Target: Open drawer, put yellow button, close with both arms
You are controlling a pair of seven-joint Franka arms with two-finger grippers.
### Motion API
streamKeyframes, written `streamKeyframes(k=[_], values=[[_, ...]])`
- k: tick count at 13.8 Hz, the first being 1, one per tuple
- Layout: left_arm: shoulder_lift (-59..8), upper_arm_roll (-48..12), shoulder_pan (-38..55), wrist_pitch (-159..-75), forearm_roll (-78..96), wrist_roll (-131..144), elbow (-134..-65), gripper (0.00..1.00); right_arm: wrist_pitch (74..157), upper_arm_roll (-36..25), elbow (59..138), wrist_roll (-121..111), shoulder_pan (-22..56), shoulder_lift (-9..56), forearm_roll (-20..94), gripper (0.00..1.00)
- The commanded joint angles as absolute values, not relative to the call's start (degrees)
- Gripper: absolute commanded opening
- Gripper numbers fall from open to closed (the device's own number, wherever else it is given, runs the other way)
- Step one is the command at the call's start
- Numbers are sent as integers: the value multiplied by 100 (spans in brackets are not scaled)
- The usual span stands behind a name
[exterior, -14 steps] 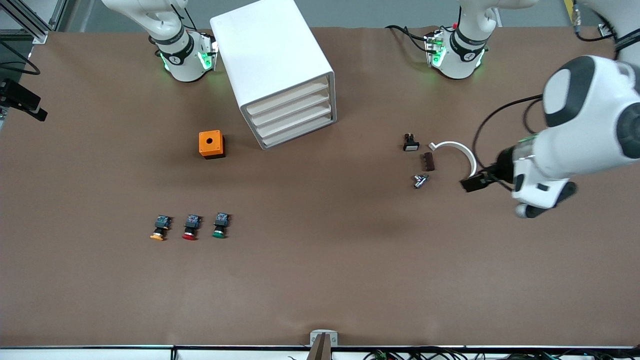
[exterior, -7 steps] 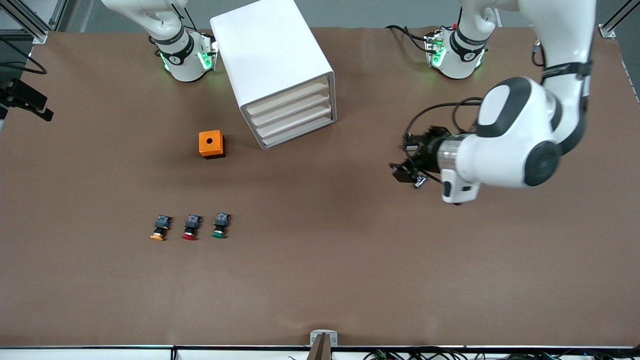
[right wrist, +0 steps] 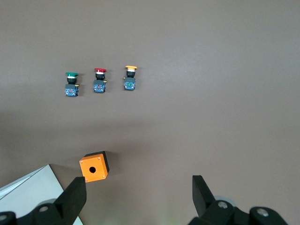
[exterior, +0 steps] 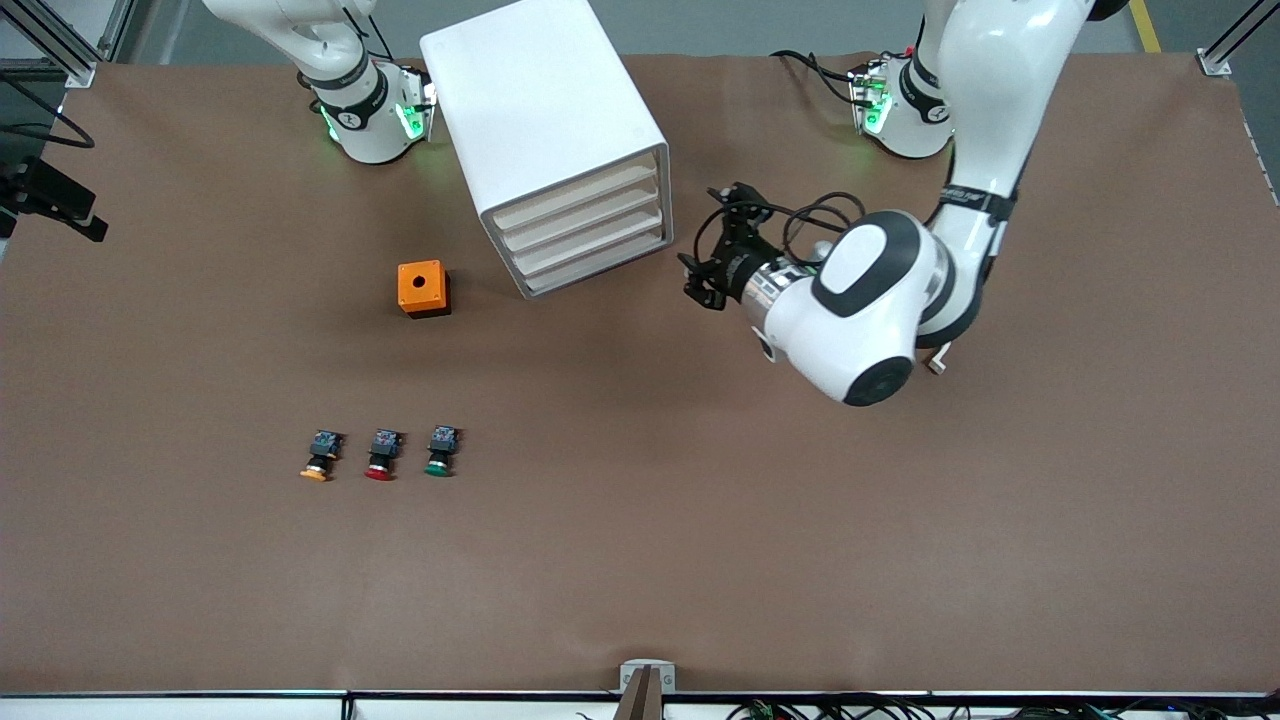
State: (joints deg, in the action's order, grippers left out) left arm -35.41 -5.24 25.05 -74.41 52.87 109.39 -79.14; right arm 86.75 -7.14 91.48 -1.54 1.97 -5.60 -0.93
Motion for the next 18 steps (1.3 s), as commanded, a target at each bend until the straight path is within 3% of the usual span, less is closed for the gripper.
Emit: streamKeyframes(k=[1,5,9,11,16,18], values=[[-3998,-492,2592,-7163,5940,11924,-7699,100,8666,-729,9246,-114,176,-694,-105,100],[-4490,-492,2716,-7163,6372,12935,-7787,98,8535,-738,9238,-114,158,-423,-114,100],[-4816,-492,2961,-7163,6486,13324,-7883,70,8735,-738,9237,-185,158,-194,-114,100],[-4860,-492,3163,-7172,6478,13333,-7998,63,8806,-738,9211,-202,158,43,-114,100],[-4869,-492,3568,-7172,6478,13333,-8156,60,9034,-747,9202,-202,123,298,-176,100],[-4852,-492,3726,-7172,6486,13403,-8156,50,9341,-756,9193,-202,35,727,-141,100]])
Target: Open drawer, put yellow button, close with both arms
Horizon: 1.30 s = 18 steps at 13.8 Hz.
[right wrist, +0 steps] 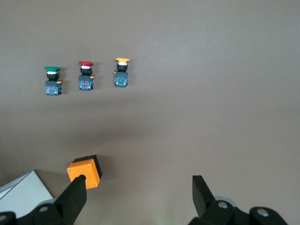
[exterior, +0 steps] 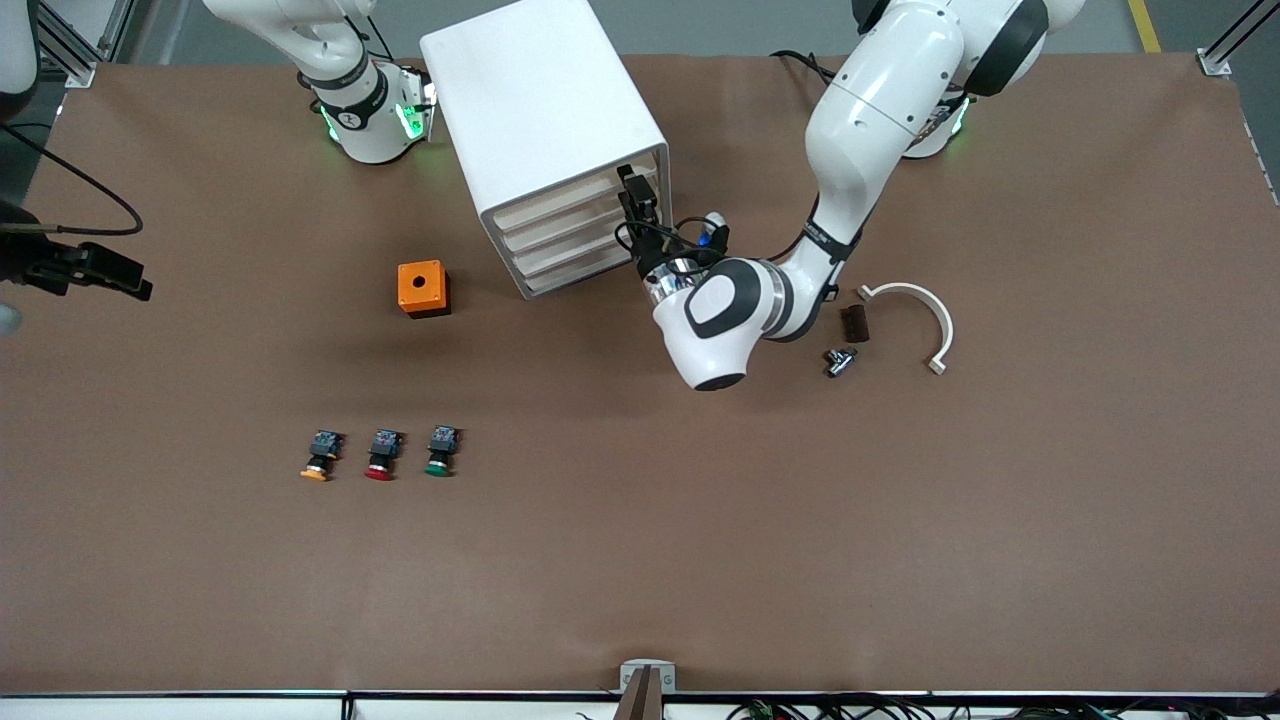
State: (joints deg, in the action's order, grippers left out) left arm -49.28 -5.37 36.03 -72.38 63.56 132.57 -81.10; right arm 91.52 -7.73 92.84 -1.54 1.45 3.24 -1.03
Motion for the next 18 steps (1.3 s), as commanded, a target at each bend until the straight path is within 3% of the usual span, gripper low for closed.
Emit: streamKeyframes(k=[1,4,7,18], values=[[-4843,-492,3779,-7172,6512,13447,-8148,42,9447,-756,9176,-202,9,790,-115,100],[-4843,-492,3823,-7172,6530,13509,-8148,16,9878,-747,9255,-193,9,1062,-105,100],[-4843,-483,3762,-7172,6601,13702,-8130,5,10693,-747,9429,-106,53,1414,-97,100],[-4878,-466,2840,-7172,6776,13685,-8112,3,13024,-721,10028,649,219,2688,360,100]])
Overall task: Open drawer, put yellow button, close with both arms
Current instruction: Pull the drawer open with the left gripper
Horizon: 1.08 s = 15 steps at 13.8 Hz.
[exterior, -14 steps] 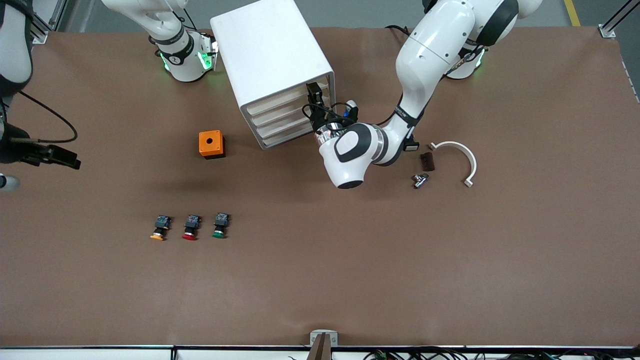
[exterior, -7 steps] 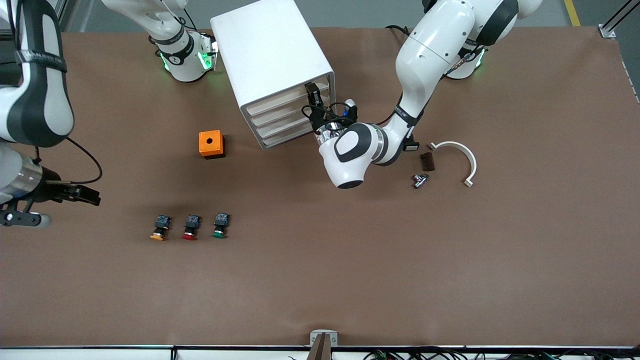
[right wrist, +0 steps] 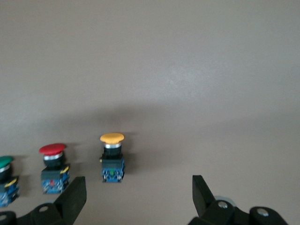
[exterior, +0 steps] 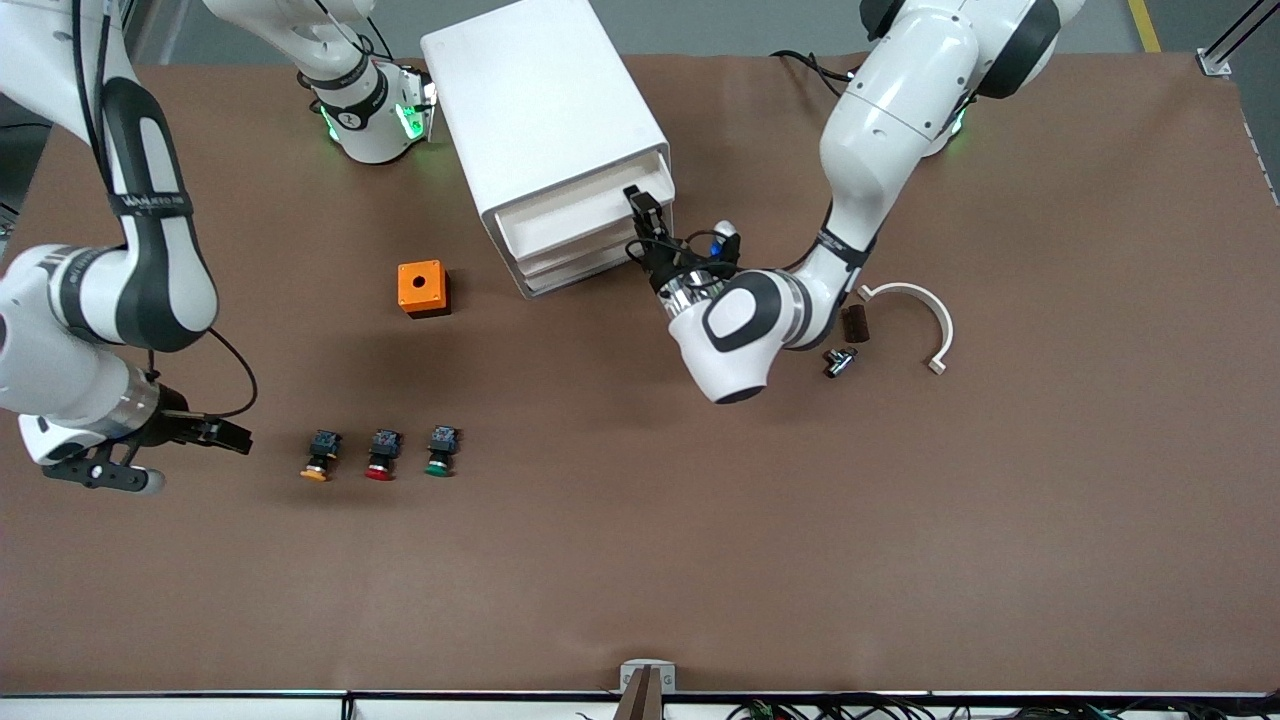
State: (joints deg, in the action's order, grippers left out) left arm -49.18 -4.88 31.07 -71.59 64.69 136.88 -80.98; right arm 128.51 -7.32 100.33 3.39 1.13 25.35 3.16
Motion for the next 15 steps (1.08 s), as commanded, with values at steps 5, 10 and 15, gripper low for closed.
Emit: streamKeyframes(k=[5,10,15], values=[[-4957,-457,2330,-7189,6908,13658,-8104,9,13761,-729,10159,914,430,3146,352,100],[-5001,-457,2224,-7198,6908,13606,-8104,43,14106,-721,10257,1046,501,3436,352,100],[-5019,-448,2101,-7189,7145,11263,-7858,99,14045,-721,10266,1248,562,3629,352,100]])
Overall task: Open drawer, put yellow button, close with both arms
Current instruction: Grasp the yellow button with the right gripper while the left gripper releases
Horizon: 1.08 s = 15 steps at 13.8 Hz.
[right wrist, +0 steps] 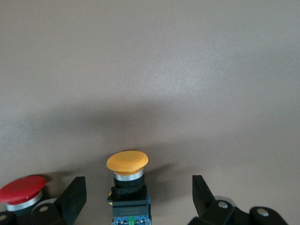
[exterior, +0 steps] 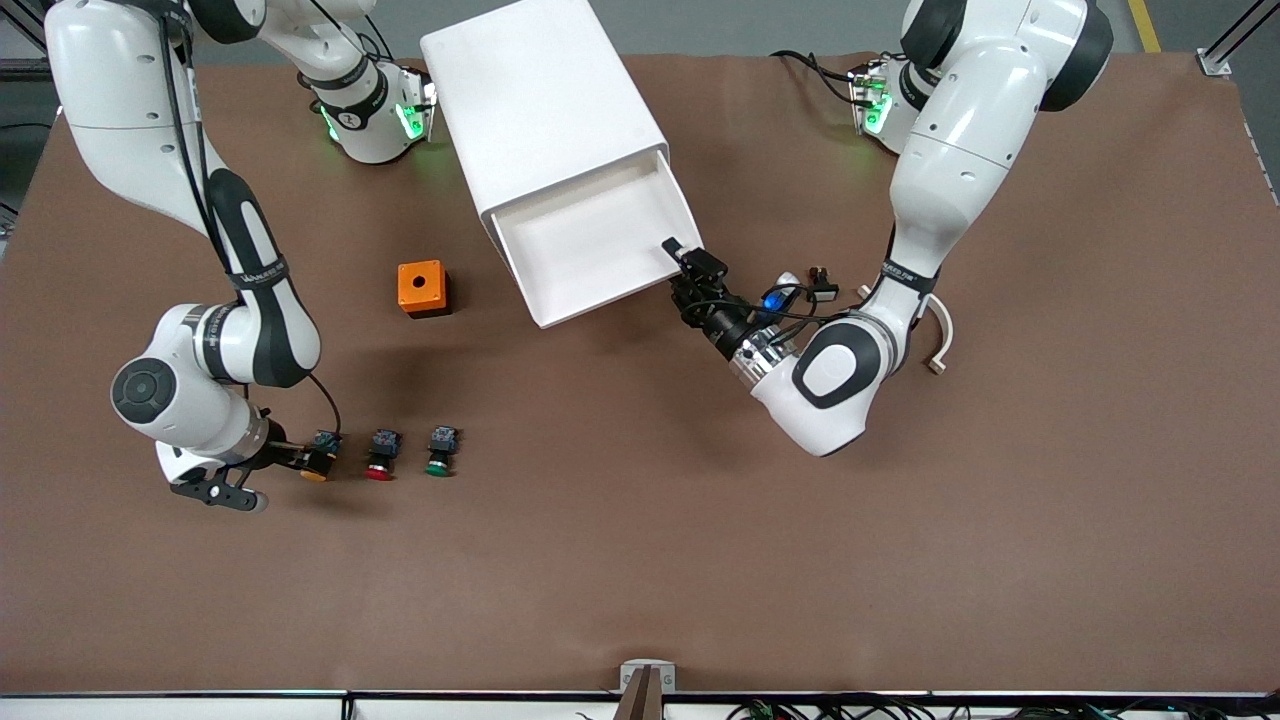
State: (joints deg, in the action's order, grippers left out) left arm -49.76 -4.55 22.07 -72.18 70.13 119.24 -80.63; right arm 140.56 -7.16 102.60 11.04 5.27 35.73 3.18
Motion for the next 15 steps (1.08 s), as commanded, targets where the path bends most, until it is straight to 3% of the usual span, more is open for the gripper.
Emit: streamKeyframes(k=[1,4,9,13,15], values=[[-5019,-448,2074,-7189,7163,10928,-7762,99,14028,-721,10266,1248,562,3665,352,100],[-4992,-413,1873,-7189,7093,9735,-7446,99,14010,-712,10283,1239,589,3700,360,100],[-4853,359,2127,-7338,6498,7545,-6830,99,13940,-694,10292,1248,606,3709,360,100],[-4203,378,2372,-8259,5022,6444,-6838,99,13931,-668,10380,1239,598,3709,360,96],[-3886,360,2583,-8839,4214,6311,-6855,99,13931,-668,10441,1239,598,3700,360,89]])
